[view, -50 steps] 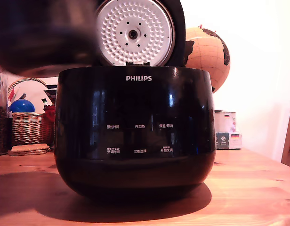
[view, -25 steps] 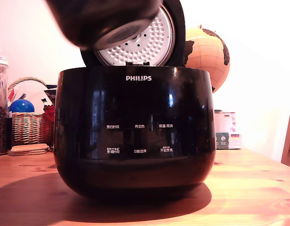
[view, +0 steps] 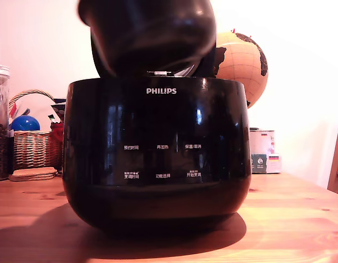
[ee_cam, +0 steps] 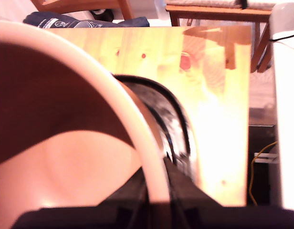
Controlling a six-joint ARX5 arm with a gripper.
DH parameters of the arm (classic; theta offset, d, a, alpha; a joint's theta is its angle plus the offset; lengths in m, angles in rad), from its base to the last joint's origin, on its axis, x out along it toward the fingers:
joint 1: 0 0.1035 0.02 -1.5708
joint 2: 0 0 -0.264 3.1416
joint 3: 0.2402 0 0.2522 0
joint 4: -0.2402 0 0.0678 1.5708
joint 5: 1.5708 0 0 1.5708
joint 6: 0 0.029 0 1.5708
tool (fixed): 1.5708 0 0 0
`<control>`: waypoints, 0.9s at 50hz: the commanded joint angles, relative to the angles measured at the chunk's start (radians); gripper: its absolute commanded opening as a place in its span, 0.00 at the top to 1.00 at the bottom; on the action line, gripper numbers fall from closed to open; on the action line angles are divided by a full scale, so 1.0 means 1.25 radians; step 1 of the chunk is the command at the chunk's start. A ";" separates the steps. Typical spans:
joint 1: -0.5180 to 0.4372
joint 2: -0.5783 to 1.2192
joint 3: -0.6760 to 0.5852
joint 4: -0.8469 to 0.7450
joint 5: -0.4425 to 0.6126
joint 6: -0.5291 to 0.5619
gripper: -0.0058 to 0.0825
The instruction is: Place the pot you are holding inside the rice cooker
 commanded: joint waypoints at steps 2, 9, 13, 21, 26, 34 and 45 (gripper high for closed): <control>-0.001 0.015 0.035 -0.002 0.001 0.020 0.96; -0.001 0.065 0.056 -0.061 -0.005 0.037 0.96; -0.001 0.089 0.060 -0.078 -0.019 0.038 0.96; -0.001 0.128 0.062 -0.099 -0.037 0.057 0.96; -0.001 0.148 0.062 -0.109 -0.055 0.057 0.96; -0.001 0.164 0.062 -0.116 -0.062 0.057 0.96; 0.000 0.181 0.062 -0.126 -0.069 0.056 0.96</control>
